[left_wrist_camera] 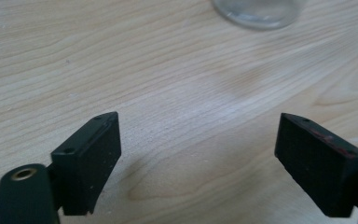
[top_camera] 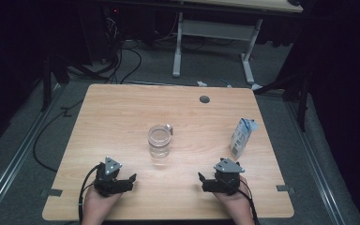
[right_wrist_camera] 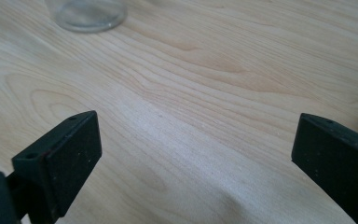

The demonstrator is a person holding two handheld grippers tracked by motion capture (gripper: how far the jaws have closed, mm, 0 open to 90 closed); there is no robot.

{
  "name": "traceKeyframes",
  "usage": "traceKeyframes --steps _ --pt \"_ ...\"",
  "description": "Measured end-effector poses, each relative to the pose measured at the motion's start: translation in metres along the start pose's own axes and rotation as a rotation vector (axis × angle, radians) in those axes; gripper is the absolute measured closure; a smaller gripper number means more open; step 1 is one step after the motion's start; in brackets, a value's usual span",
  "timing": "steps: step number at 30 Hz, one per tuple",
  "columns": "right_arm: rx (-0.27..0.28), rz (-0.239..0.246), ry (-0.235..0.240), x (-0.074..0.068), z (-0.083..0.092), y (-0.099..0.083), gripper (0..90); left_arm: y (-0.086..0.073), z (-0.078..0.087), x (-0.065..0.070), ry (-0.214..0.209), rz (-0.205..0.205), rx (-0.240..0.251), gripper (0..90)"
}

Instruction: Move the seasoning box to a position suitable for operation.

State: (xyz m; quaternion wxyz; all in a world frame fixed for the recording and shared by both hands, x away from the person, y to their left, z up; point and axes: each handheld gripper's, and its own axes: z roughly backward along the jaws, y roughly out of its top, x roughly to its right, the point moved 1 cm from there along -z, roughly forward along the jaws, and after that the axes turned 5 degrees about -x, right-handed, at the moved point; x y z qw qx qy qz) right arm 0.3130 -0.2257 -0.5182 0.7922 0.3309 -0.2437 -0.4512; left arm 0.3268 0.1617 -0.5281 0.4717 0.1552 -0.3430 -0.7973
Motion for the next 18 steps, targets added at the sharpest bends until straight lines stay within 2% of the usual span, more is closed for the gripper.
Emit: traceKeyframes --steps 2,4,6,9,13,16,18 --pt "0.014 -0.026 0.014 0.005 0.004 -0.003 4.9 0.000 0.003 -0.004 -0.008 0.007 0.014 18.5" --pt "-0.002 -0.027 0.017 0.008 0.004 -0.004 4.7 0.001 0.006 -0.007 -0.023 0.025 0.035 19.4" --pt "-0.008 -0.037 0.027 0.010 0.005 -0.006 6.1 0.001 0.006 -0.008 -0.034 0.024 0.042 20.7" --pt "0.005 -0.034 0.046 0.011 0.007 -0.007 11.7 0.001 0.005 -0.006 -0.047 0.012 0.046 21.2" --pt "0.017 -0.035 0.073 0.010 0.009 -0.007 20.6 0.003 0.006 -0.003 -0.073 0.018 0.062 23.4" --pt "0.019 -0.024 0.087 0.010 0.010 -0.009 24.4 0.013 0.012 0.001 -0.099 0.027 0.089 27.6" --pt "0.016 -0.023 0.084 0.011 0.011 -0.010 26.3 0.019 0.014 0.002 -0.098 0.029 0.102 28.4"
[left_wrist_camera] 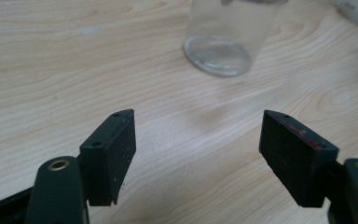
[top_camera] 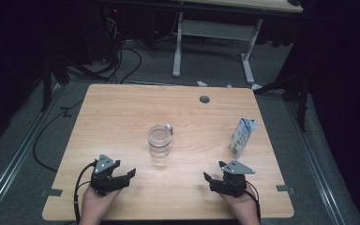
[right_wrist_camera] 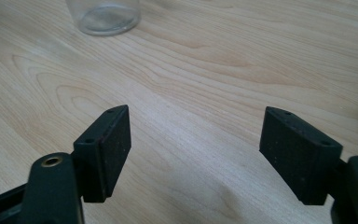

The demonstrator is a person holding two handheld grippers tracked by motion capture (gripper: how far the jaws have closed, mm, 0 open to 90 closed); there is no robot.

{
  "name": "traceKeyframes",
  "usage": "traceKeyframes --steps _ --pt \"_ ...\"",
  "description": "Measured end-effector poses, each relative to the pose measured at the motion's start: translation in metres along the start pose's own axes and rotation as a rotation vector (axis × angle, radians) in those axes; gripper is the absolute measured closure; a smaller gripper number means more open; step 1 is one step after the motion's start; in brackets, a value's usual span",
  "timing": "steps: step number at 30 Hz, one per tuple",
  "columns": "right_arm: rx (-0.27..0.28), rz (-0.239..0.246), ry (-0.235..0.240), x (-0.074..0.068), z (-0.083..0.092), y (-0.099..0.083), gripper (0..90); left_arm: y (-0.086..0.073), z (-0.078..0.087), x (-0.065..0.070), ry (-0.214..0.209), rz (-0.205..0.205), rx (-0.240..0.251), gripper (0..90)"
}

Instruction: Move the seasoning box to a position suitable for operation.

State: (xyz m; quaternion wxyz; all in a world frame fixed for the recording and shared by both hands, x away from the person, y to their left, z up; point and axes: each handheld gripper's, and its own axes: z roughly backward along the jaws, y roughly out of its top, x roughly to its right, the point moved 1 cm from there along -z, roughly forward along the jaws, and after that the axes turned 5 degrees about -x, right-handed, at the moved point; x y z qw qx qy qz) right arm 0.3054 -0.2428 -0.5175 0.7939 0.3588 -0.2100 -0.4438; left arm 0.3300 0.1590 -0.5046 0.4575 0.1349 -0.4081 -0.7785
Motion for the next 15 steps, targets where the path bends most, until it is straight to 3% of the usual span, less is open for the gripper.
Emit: traceKeyframes --steps 7,11,13,15 --pt "-0.013 0.002 0.004 0.002 0.001 -0.002 27.4 0.021 0.000 0.005 0.023 0.001 0.020 33.6" --pt "-0.001 0.010 0.020 -0.001 0.003 0.000 27.9 0.035 -0.002 0.006 -0.001 0.013 0.016 34.5" --pt "-0.003 0.013 0.027 -0.002 0.002 -0.001 28.0 0.048 -0.001 0.009 0.020 -0.010 0.042 37.9" --pt "-0.008 0.021 0.031 -0.003 0.001 -0.001 28.1 0.057 -0.003 0.011 0.033 -0.030 0.034 39.5"
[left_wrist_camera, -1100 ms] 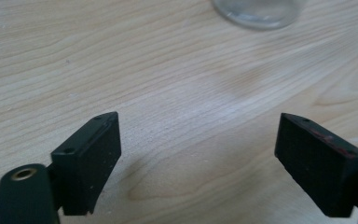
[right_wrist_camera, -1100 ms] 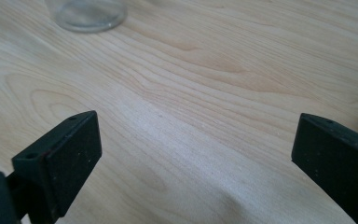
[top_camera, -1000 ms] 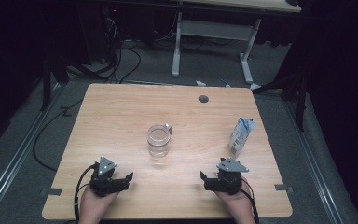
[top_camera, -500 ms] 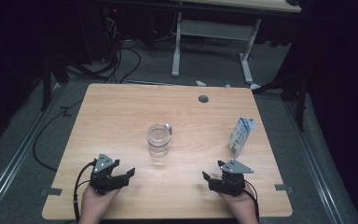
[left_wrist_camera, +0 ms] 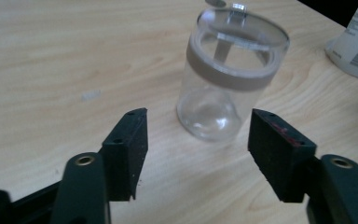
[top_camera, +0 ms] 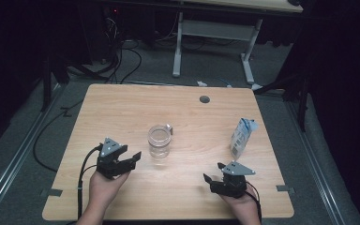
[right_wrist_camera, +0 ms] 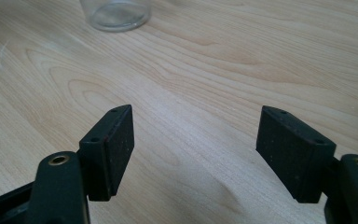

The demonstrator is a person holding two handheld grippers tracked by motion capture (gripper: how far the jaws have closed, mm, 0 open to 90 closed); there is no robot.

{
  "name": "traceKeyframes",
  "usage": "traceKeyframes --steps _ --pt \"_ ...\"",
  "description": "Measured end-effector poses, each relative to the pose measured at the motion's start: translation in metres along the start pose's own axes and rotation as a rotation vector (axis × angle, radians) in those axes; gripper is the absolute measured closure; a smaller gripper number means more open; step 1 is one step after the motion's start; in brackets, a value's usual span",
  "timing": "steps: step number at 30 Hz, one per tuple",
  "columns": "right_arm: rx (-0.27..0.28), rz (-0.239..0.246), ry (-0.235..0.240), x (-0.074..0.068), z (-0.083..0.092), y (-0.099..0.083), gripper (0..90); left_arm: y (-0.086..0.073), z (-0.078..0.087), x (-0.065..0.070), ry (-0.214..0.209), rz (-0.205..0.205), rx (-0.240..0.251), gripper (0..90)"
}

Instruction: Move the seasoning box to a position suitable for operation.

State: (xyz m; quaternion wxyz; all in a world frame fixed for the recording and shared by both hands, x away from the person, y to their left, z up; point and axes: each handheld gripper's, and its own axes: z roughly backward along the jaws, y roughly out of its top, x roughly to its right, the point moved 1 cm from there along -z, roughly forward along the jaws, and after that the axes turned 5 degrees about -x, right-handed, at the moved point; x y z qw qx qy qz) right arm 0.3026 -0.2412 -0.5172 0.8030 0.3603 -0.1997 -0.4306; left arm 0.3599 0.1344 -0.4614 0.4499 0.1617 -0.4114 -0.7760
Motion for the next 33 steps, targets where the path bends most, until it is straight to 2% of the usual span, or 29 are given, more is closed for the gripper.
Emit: traceKeyframes --steps 4,10,19,23,26,30,33 --pt "0.000 -0.002 0.003 -0.001 -0.001 0.000 28.1 0.016 -0.005 0.004 -0.005 -0.018 -0.006 38.5" --pt "0.002 -0.002 -0.003 0.001 0.000 0.000 28.4 0.036 -0.011 0.012 -0.009 -0.056 -0.003 42.2" --pt "0.000 0.005 0.002 0.000 0.000 0.000 28.7 0.064 -0.028 0.019 0.032 -0.108 -0.011 42.2" --pt "0.006 0.000 0.004 0.001 0.001 0.000 28.7 0.073 -0.036 0.021 0.023 -0.111 -0.011 43.5" --pt "0.009 -0.002 0.002 0.002 0.001 0.000 28.8 0.078 -0.041 0.022 0.035 -0.114 -0.019 43.5" --pt "0.014 -0.005 0.001 0.004 0.003 0.000 28.9 0.084 -0.050 0.020 0.022 -0.077 -0.005 45.1" --pt "0.014 -0.009 0.002 0.004 0.003 0.000 29.0 0.087 -0.056 0.020 0.023 -0.072 -0.028 47.0"
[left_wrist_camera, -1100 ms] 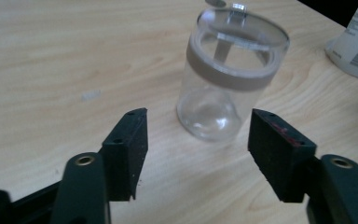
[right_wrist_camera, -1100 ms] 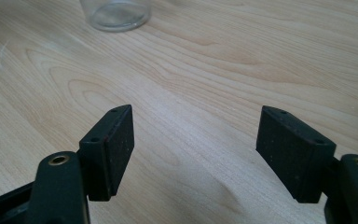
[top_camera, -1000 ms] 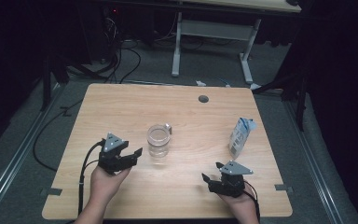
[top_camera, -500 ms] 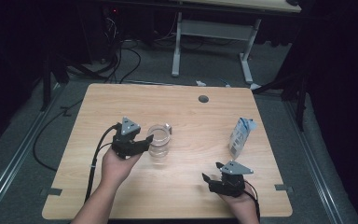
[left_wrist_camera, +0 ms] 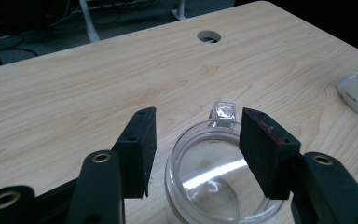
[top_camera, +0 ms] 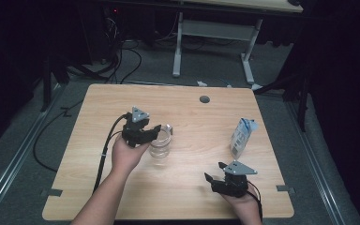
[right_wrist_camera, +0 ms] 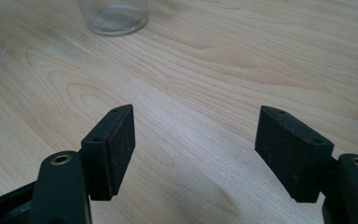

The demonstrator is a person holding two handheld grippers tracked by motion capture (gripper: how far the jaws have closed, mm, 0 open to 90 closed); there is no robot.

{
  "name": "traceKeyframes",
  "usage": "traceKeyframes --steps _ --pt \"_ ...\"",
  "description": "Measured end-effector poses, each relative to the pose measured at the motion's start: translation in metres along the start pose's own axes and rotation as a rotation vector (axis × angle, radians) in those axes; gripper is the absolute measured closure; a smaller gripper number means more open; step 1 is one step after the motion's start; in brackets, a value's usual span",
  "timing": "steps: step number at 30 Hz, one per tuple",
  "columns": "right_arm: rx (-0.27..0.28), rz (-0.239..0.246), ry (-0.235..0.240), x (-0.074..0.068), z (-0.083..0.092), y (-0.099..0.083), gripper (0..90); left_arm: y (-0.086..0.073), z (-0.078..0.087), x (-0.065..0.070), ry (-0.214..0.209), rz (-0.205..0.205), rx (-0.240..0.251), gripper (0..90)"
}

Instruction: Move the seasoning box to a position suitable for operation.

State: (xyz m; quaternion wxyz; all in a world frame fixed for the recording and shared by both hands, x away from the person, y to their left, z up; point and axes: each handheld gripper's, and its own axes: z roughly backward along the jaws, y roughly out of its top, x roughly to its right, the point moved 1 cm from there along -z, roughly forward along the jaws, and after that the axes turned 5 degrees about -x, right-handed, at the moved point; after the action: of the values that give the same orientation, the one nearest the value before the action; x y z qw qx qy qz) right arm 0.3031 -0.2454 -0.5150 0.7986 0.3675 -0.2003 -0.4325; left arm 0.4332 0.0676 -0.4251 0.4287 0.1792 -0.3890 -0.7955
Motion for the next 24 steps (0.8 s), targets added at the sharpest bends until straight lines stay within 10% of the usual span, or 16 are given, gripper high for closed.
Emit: traceKeyframes --steps 14,24 --pt "-0.002 0.005 0.007 -0.003 -0.001 0.000 29.0 0.013 -0.022 0.003 -0.049 0.020 -0.055 69.4" --pt "-0.004 0.012 0.005 -0.004 -0.001 0.001 29.2 0.017 -0.033 0.011 -0.002 -0.017 -0.078 90.0"
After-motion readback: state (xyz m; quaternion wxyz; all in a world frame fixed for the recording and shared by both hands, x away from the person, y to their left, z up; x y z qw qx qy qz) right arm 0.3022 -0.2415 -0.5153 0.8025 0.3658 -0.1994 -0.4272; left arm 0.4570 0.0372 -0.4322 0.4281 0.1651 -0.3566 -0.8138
